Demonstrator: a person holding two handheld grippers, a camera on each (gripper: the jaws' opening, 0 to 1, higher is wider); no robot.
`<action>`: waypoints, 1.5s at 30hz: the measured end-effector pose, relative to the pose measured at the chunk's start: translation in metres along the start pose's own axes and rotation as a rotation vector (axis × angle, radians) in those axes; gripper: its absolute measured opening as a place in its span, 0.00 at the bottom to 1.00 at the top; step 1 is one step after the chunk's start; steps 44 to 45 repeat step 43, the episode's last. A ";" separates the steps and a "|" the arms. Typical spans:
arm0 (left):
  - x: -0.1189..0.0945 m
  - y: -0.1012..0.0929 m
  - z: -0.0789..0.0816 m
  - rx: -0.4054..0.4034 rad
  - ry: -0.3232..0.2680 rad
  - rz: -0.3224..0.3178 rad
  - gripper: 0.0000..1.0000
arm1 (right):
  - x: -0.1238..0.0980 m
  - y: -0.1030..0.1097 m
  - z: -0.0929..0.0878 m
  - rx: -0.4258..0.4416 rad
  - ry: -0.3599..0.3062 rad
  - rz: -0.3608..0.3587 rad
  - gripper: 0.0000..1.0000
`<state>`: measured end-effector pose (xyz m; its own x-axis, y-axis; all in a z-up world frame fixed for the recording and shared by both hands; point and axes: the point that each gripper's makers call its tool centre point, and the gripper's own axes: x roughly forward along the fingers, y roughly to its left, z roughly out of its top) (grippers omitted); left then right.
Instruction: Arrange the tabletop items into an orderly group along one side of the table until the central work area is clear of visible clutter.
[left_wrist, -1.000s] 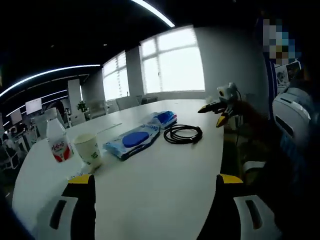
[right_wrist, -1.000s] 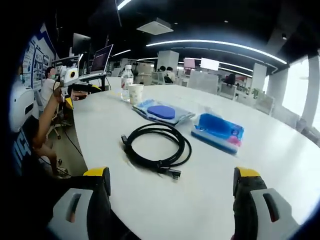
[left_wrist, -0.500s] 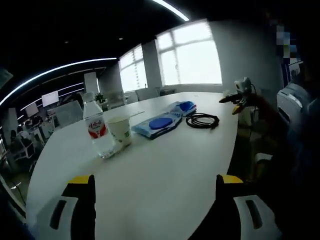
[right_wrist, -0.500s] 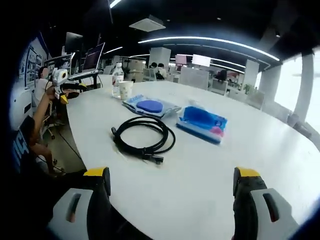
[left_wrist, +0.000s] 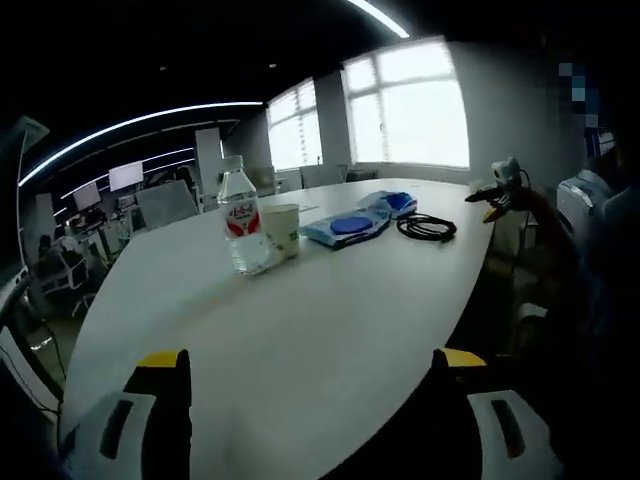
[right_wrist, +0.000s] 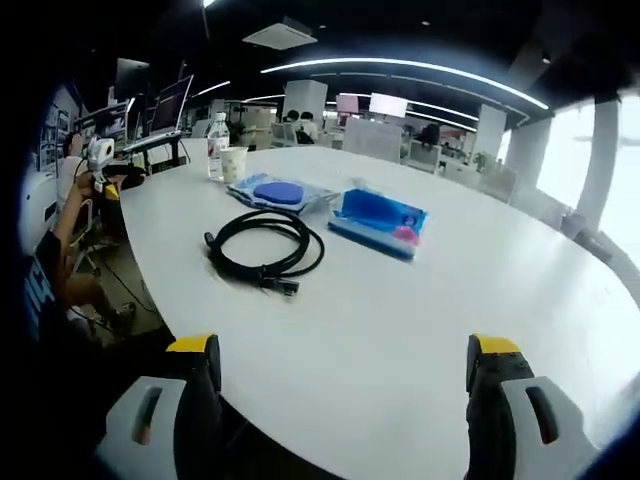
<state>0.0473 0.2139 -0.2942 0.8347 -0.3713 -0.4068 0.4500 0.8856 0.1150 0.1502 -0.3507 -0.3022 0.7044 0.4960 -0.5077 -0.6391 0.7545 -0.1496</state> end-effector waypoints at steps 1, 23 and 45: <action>0.000 0.000 0.000 0.000 0.001 0.000 1.00 | -0.001 0.000 0.000 0.000 0.002 -0.002 1.00; -0.007 0.001 -0.006 0.017 0.045 0.004 1.00 | -0.009 -0.002 -0.001 -0.021 0.021 0.015 1.00; 0.000 -0.005 0.002 0.029 0.020 -0.019 1.00 | -0.010 0.000 -0.002 -0.027 0.021 0.027 1.00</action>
